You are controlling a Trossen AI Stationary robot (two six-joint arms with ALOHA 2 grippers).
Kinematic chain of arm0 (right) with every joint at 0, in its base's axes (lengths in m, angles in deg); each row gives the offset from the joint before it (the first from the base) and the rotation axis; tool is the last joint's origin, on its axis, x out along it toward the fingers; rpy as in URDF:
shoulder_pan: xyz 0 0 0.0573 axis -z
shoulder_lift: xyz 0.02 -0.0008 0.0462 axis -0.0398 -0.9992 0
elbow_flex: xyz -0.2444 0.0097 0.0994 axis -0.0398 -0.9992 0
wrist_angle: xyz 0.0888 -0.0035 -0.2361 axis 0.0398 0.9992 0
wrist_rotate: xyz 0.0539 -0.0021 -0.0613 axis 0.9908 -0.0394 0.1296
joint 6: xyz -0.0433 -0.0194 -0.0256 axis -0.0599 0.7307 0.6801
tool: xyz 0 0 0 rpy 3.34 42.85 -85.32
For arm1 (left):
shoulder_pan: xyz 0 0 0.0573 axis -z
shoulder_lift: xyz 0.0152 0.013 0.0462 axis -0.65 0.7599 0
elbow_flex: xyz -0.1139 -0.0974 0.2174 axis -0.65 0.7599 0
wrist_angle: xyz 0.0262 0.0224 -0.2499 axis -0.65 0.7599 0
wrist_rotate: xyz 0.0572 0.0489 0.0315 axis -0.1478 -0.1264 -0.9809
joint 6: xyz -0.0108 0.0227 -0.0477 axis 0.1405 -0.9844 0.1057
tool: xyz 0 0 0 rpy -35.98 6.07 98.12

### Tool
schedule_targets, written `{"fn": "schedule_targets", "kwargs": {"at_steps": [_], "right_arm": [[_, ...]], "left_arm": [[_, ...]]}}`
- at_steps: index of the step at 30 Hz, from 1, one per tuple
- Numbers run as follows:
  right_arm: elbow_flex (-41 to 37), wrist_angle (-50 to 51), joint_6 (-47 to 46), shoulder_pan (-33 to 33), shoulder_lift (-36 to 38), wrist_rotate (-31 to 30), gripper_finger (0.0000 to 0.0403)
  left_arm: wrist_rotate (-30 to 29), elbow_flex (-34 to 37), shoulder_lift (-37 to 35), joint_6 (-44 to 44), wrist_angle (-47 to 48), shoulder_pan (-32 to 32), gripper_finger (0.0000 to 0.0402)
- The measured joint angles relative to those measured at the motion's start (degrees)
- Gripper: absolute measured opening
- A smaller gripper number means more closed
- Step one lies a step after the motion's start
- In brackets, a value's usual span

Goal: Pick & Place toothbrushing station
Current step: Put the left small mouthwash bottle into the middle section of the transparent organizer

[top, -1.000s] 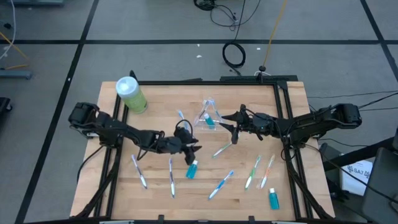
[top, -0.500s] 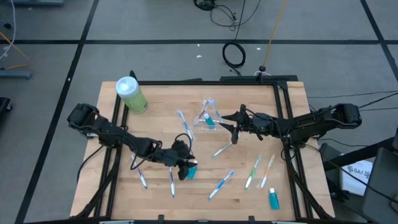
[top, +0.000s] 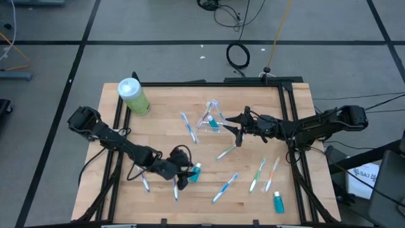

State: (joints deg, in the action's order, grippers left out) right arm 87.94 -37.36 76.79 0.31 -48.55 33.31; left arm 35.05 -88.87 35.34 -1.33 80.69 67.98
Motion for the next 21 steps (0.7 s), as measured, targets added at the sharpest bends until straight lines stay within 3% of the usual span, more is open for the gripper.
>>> {"fn": "schedule_targets", "kwargs": {"at_steps": [8, 21], "right_arm": [[0.0, -0.1, 0.0, 0.0, 0.0, 0.0, 0.0153], [0.0, -0.5, 1.2, 0.0, 0.0, 0.0, 0.0153]], "left_arm": [[-4.9, 0.0, 2.3, 4.3, 2.0, 0.1, 0.0276], [-1.5, 0.0, 14.7, 7.0, -7.5, 0.1, 0.026]]}}
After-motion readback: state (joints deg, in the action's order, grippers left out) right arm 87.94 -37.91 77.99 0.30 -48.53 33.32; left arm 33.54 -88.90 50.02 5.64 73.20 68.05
